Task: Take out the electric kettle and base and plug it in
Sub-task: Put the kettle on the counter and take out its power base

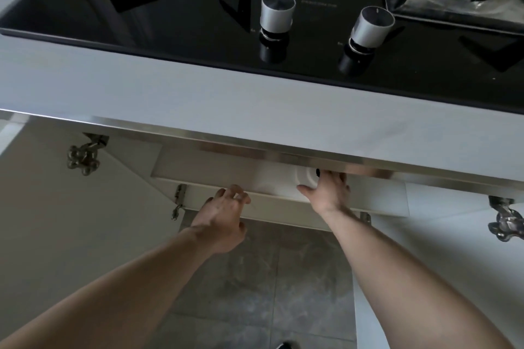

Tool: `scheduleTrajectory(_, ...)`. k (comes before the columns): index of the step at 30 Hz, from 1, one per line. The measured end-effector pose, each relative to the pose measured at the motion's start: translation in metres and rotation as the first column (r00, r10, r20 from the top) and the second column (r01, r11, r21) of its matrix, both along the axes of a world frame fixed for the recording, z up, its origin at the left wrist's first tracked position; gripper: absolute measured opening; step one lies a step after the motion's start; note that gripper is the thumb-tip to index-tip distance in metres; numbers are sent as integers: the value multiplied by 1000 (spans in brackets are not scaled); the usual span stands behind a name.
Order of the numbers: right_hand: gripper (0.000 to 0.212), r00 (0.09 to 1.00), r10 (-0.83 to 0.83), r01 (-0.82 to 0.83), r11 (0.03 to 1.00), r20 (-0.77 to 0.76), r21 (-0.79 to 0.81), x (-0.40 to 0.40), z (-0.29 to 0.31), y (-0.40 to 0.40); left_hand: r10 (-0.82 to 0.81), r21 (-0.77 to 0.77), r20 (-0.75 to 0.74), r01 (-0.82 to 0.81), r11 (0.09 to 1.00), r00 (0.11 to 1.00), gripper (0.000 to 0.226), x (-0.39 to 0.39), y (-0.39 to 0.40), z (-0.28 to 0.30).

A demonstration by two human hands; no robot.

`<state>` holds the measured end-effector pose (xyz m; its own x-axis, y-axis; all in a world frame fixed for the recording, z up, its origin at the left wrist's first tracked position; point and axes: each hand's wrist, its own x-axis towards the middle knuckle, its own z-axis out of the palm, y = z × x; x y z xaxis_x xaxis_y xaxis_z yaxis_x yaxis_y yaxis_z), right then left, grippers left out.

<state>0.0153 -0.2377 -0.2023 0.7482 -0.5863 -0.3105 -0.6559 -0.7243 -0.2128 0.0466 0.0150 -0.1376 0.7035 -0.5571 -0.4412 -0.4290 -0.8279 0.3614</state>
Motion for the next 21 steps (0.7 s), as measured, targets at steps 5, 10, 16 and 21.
scheduleTrajectory(5, 59, 997, 81, -81, 996, 2, -49, -13, 8, -3, 18, 3, 15, -18, 1000, 1000, 54, 0, 5, 10)
scheduleTrajectory(10, 62, 993, 112, -109, 991, 28, -81, -16, 18, -8, 18, 23, 23, -19, 1000, 1000, 55, -1, 10, 13)
scheduleTrajectory(16, 73, 965, 231, -225, 973, 125, -55, -55, 37, 11, 33, 78, -1, -33, 996, 999, 55, -14, 21, 21)
scheduleTrajectory(21, 76, 975, 209, -216, 971, 80, 101, -101, 101, 37, 62, 121, -42, -56, 991, 997, 58, -42, 43, 72)
